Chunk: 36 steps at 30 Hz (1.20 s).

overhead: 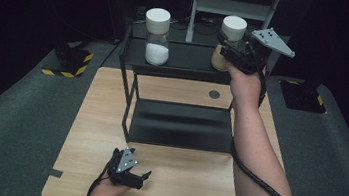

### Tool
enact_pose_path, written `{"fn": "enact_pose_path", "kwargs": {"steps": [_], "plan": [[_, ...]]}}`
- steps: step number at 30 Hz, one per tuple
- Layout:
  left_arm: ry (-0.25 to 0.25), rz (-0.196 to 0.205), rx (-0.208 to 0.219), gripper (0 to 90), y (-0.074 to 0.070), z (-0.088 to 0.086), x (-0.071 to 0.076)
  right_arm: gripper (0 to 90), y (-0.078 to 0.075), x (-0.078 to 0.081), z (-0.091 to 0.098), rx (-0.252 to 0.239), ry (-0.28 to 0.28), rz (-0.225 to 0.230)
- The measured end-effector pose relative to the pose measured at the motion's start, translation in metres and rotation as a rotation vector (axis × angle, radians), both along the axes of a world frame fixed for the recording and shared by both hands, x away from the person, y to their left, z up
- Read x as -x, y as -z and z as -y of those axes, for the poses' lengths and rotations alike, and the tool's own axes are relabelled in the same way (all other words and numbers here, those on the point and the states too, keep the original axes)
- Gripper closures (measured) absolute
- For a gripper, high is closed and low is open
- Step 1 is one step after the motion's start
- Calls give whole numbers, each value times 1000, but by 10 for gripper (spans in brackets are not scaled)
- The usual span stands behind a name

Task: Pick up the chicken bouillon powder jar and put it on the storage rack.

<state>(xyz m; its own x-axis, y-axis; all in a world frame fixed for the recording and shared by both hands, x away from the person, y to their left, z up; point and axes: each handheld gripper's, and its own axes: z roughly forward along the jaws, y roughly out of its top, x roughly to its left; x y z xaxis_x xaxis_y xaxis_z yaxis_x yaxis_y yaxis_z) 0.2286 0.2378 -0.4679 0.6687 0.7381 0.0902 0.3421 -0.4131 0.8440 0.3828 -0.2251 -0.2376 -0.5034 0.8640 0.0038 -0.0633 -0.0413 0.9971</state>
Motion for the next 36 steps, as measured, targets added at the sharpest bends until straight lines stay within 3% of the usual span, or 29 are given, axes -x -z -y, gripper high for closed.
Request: {"fn": "enact_pose_path", "kwargs": {"steps": [10,18,28,36], "plan": [[1,1,-1,10,0,0,0,335,2,0,1,13,-5,14],[2,1,0,11,0,0,0,325,-1,0,1,7,-5,-1],[5,2,0,11,0,0,0,38,-5,1,-4,6,10,-32],[7,2,-2,11,0,0,0,0,-1,3,0,5,3,-15]]}}
